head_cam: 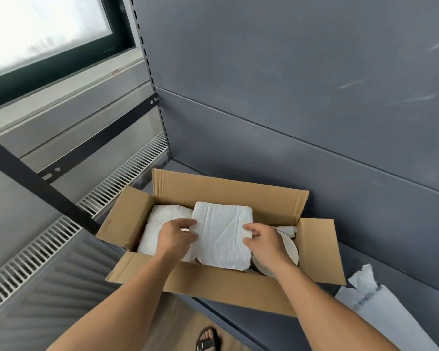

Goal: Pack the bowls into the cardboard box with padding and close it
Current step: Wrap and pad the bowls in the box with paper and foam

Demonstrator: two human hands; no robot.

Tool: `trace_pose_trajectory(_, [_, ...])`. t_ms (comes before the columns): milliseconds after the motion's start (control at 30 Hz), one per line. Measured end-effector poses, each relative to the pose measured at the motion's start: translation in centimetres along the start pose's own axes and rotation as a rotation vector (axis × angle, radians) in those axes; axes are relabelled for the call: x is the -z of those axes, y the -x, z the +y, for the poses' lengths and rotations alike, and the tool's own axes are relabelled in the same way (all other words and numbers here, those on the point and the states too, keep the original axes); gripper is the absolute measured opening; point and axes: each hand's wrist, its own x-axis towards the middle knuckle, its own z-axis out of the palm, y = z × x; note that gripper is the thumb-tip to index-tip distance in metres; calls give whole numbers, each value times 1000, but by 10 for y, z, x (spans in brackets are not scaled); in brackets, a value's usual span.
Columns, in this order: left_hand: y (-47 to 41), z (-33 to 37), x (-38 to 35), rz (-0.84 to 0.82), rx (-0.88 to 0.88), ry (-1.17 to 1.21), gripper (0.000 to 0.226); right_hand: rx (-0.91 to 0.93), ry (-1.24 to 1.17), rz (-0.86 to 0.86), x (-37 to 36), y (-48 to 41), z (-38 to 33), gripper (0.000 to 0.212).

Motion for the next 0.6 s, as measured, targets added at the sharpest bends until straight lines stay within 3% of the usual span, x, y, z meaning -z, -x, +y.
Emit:
trace_pose_trajectory(133, [-10, -7, -1, -64, 15, -85, 50, -14, 56, -16, -11, -7, 4, 43])
trace_pose_trajectory(367, [-17, -10, -3, -64, -20, -226, 50, -31, 196, -72, -25, -13, 12, 50])
trace_pose_trajectory(600, [-22, -9, -3, -86, -72, -559, 49, -43, 262, -114, -26, -12, 10, 52])
